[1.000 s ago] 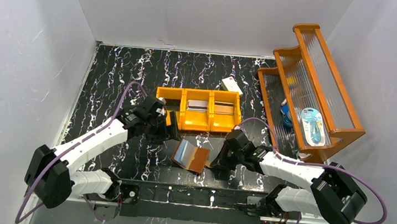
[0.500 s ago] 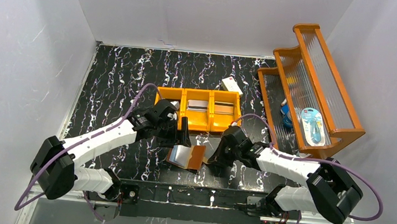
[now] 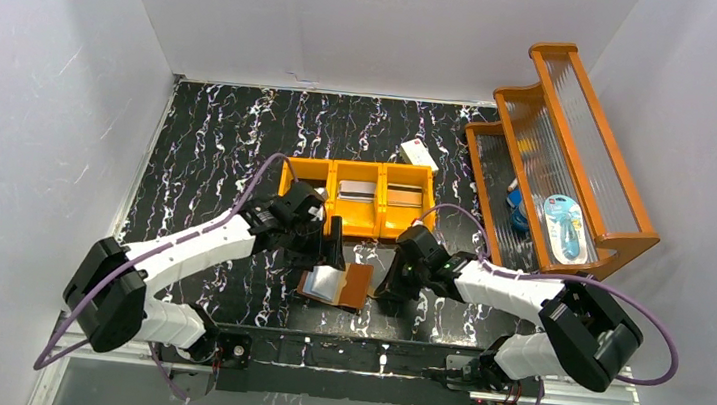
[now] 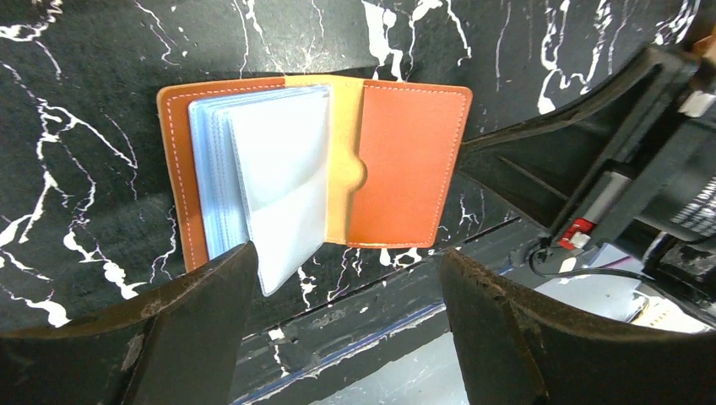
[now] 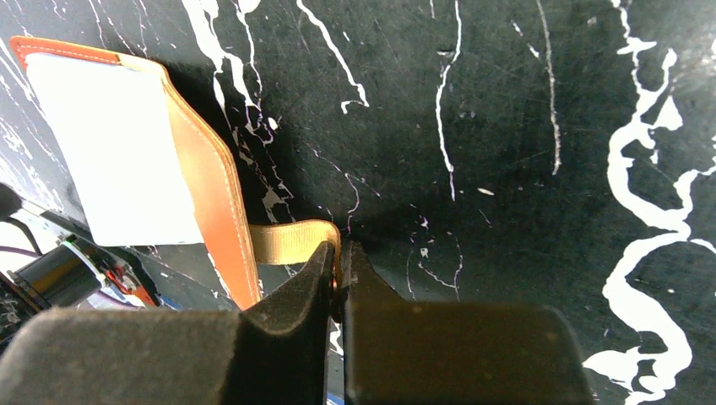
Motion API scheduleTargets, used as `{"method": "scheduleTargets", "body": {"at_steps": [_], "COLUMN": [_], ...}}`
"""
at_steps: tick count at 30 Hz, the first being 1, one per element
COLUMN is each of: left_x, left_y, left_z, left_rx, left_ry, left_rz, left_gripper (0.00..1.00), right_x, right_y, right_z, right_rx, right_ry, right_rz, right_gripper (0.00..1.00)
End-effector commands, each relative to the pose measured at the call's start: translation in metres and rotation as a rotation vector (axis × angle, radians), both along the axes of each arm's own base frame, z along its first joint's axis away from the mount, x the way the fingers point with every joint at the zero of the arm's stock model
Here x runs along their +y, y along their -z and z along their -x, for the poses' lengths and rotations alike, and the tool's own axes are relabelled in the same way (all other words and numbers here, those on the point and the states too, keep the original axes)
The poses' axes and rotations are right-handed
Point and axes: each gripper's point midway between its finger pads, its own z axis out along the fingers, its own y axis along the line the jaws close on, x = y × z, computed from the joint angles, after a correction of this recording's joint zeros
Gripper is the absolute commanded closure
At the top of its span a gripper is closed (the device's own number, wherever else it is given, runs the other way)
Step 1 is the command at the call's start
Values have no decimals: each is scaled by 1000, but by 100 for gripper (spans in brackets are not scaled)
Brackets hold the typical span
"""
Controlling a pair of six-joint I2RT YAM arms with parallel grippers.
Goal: Take the credit cards out of the card holder
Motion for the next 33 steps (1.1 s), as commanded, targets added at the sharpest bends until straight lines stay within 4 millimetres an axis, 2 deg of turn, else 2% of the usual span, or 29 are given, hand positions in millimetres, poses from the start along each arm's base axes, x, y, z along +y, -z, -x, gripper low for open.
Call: {"method": "scheduleTargets", "body": {"at_steps": [1, 6, 10, 17, 27, 33], "left_x": [-8, -10, 2, 13, -2, -4], "left_y": [4, 12, 21, 20, 34, 39], "left_z": [10, 13, 13, 11, 16, 19], "left_rx": [26, 39, 37, 12, 73, 83], "left_ry": [62, 85, 30, -9, 44, 45], "left_rz": [-8, -29, -101, -153, -158, -162], "left_gripper": [22, 23, 25, 23, 27, 29], "right_x": [8, 8, 8, 7, 7, 7], "right_y": [-10, -9, -9, -7, -7, -7], "right_z": [-11, -11, -10, -10, -10, -10], "right_rx": [-35, -30, -27, -25, -20, -19], "right_ry": [-16, -19, -21, -20, -17, -17], "right_rz": [-7, -2, -2, 4, 4, 4], "right_gripper": [94, 94, 93, 94, 93, 93]}}
